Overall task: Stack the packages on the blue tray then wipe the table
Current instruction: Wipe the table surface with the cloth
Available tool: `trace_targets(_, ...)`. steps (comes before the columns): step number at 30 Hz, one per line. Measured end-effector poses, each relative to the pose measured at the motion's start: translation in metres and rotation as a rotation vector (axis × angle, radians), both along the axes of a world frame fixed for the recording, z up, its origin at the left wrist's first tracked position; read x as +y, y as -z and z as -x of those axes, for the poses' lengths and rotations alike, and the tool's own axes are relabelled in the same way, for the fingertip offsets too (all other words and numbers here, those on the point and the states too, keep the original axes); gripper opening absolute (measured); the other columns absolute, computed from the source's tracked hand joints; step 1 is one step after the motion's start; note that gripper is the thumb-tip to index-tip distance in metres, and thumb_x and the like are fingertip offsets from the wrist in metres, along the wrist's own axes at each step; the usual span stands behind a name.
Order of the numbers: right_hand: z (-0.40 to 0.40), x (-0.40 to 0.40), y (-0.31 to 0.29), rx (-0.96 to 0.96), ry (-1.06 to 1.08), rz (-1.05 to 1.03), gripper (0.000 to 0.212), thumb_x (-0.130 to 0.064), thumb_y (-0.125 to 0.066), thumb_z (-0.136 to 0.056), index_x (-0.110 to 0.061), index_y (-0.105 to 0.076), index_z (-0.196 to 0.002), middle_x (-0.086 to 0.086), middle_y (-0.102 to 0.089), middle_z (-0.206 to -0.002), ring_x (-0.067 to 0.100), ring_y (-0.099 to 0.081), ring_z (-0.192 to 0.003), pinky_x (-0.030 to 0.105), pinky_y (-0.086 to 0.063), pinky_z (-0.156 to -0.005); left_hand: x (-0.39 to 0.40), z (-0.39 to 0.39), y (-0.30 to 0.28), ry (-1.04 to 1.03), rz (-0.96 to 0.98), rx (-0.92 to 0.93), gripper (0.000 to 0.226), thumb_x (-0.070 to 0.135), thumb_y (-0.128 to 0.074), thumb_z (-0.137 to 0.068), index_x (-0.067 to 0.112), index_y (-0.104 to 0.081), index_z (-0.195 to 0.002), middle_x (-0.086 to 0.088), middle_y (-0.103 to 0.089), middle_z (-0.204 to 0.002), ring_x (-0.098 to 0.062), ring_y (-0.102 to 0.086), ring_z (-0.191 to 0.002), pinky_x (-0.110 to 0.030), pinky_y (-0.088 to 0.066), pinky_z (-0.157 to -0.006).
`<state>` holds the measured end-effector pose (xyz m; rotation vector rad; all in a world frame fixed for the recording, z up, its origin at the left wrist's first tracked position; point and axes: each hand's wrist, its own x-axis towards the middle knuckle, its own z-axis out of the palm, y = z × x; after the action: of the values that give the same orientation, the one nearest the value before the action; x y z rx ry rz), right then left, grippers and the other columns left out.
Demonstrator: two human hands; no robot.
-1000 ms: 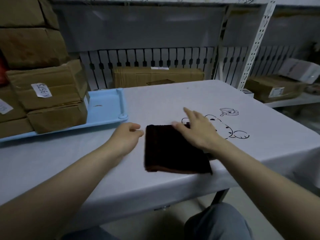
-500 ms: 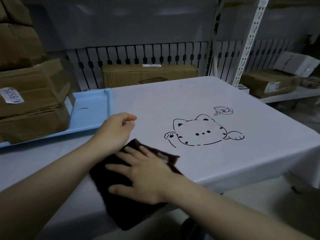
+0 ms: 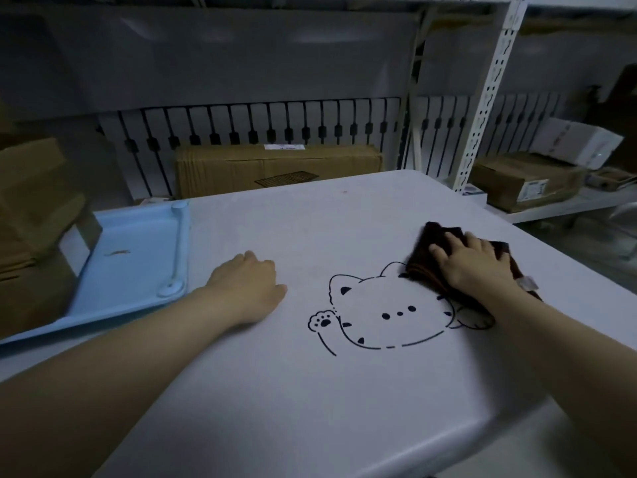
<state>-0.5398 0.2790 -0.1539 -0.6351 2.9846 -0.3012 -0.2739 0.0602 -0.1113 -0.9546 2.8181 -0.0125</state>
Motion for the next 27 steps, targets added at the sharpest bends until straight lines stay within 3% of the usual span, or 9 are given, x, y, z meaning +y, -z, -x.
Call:
trace_targets(3, 0.014, -0.043, -0.002, -0.012, 0.079, -0.002, 0.07, -0.065, -0.019, -0.096, -0.031, -0.015, -0.158, 0.005, -0.006, -0.167, 0.034, -0.003, -0.152, 0.062, -0.001, -0.119, -0.016, 0.01, -0.001, 0.014, 0.035, -0.01, 0.042, 0.058, -0.037, -0.096, 0.019, -0.053, -0.099, -0.007, -0.061, -0.118, -0.027, -0.055, -0.099, -0.033, -0.04, -0.077)
trace_targets(5, 0.02, -0.077, -0.004, -0.023, 0.071, -0.015, 0.072, -0.067, -0.018, -0.095, -0.033, -0.011, -0.158, 0.005, -0.002, -0.167, 0.035, -0.001, -0.152, 0.063, 0.001, -0.119, -0.021, 0.01, -0.001, 0.046, 0.096, -0.012, 0.046, 0.061, -0.037, -0.095, 0.02, -0.056, -0.099, -0.006, -0.063, -0.111, -0.025, -0.05, -0.088, -0.032, -0.037, -0.073)
trace_targets(9, 0.019, -0.155, -0.008, -0.02, -0.051, -0.025, 0.076, -0.073, -0.02, -0.092, -0.036, -0.01, -0.158, 0.007, -0.005, -0.167, 0.037, -0.003, -0.151, 0.064, 0.001, -0.118, -0.021, 0.005, 0.004, 0.085, 0.163, -0.022, 0.054, 0.062, -0.032, -0.097, 0.018, -0.06, -0.111, -0.007, -0.064, -0.109, -0.024, -0.05, -0.087, -0.031, -0.034, -0.072)
trace_targets(14, -0.023, -0.256, -0.009, -0.006, -0.361, 0.009, 0.077, -0.075, -0.028, -0.089, -0.038, -0.016, -0.156, 0.004, -0.012, -0.166, 0.035, -0.009, -0.151, 0.061, 0.001, -0.119, -0.021, 0.006, 0.006, 0.106, 0.183, 0.022, 0.052, 0.058, -0.033, -0.099, 0.016, -0.058, -0.115, -0.008, -0.062, -0.113, -0.028, -0.055, -0.103, -0.033, -0.031, -0.074)
trace_targets(17, -0.06, -0.284, -0.01, -0.021, -0.623, 0.012, 0.07, -0.069, -0.03, -0.093, -0.041, -0.017, -0.156, -0.002, -0.009, -0.167, 0.028, -0.008, -0.152, 0.055, 0.0, -0.121, -0.018, 0.006, 0.005, 0.119, 0.188, 0.058, 0.05, 0.057, -0.033, -0.099, 0.016, -0.058, -0.114, -0.008, -0.062, -0.113, -0.026, -0.053, -0.097, -0.033, -0.029, -0.074)
trace_targets(21, -0.096, -0.272, -0.012, -0.044, -0.865, 0.017, 0.063, -0.061, -0.035, -0.097, -0.042, -0.019, -0.155, -0.006, -0.01, -0.167, 0.019, -0.007, -0.153, 0.047, 0.0, -0.123, -0.014, 0.005, 0.006, 0.104, 0.163, 0.077, 0.051, 0.054, -0.034, -0.1, 0.015, -0.058, -0.122, -0.011, -0.061, -0.122, -0.029, -0.055, -0.112, -0.035, -0.034, -0.077)
trace_targets(24, -0.111, -0.247, -0.014, -0.113, -0.899, 0.065, 0.059, -0.056, -0.039, -0.098, -0.044, -0.022, -0.154, -0.006, -0.013, -0.166, 0.016, -0.006, -0.153, 0.044, -0.002, -0.123, -0.003, -0.009, 0.01, 0.119, 0.178, 0.068, 0.051, 0.047, -0.032, -0.102, 0.013, -0.052, -0.134, -0.016, -0.052, -0.136, -0.031, -0.044, -0.126, -0.038, -0.033, -0.102)
trace_targets(27, -0.127, -0.223, -0.013, -0.075, -0.908, 0.049, 0.059, -0.056, -0.038, -0.099, -0.044, -0.02, -0.154, -0.005, -0.012, -0.166, 0.016, -0.005, -0.153, 0.043, -0.002, -0.124, 0.006, -0.041, 0.018, 0.208, 0.114, 0.213, 0.044, 0.038, -0.032, -0.101, 0.015, -0.057, -0.128, -0.01, -0.053, -0.132, -0.027, -0.041, -0.128, -0.033, -0.031, -0.105)
